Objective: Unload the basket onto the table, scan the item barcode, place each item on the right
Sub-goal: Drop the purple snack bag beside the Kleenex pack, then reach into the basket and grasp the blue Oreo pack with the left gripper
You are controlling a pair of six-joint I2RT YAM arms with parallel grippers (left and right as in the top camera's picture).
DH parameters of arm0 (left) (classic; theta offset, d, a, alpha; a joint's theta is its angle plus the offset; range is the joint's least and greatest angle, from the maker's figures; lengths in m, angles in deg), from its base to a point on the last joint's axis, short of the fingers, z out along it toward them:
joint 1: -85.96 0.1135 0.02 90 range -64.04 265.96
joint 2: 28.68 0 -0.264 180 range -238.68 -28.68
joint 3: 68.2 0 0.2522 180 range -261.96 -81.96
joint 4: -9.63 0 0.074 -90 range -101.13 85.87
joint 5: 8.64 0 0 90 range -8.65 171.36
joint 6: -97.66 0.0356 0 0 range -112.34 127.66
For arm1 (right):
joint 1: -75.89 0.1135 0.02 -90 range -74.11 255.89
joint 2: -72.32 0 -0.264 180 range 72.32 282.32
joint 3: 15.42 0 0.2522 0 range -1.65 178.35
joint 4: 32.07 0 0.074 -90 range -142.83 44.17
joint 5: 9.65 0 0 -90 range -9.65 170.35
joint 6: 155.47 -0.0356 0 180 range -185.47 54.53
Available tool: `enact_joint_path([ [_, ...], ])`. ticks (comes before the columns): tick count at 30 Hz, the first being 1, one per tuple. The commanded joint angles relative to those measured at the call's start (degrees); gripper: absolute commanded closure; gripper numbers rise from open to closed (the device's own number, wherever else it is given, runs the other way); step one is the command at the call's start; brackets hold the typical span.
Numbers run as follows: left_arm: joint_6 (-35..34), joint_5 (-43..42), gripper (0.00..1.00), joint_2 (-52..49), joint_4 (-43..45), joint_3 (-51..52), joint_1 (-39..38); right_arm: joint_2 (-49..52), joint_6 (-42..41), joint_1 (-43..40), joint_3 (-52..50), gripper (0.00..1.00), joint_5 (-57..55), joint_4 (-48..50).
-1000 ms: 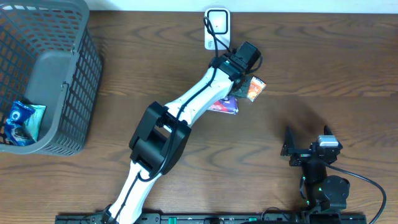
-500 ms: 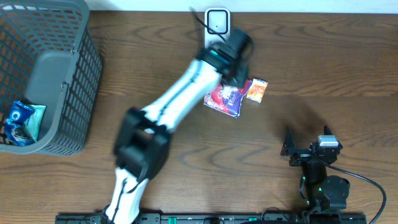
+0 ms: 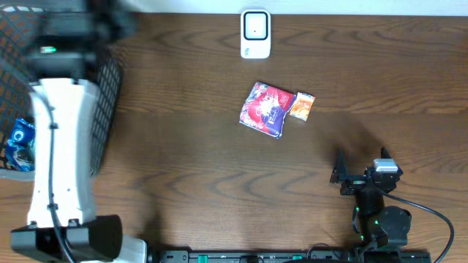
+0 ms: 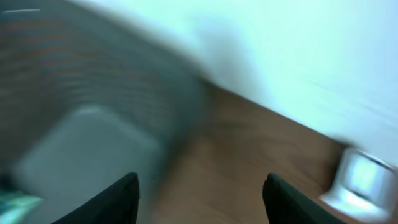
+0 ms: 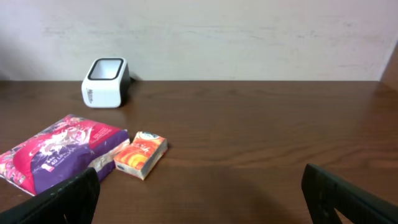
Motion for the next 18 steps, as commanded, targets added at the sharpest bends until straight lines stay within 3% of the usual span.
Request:
enact_joint_path([
  [1,0.96,3.91,0.36,-1.11,-2.12,0.04,9.25,-0.35,-0.81,0.20,-0.11,0.01,0.50,-0.22],
  [9,-1.60,4.92,0.32,-10.14,-13.40,1.03,26.23,-0.35,-0.81,0.20,-0.11,0.01,0.50,-0.24],
  [18,-4.26,13.25,0.32,-20.44,-21.73,1.03,30.95,-0.35,-0.81,0.20,-0.11,0.01,0.50,-0.22],
])
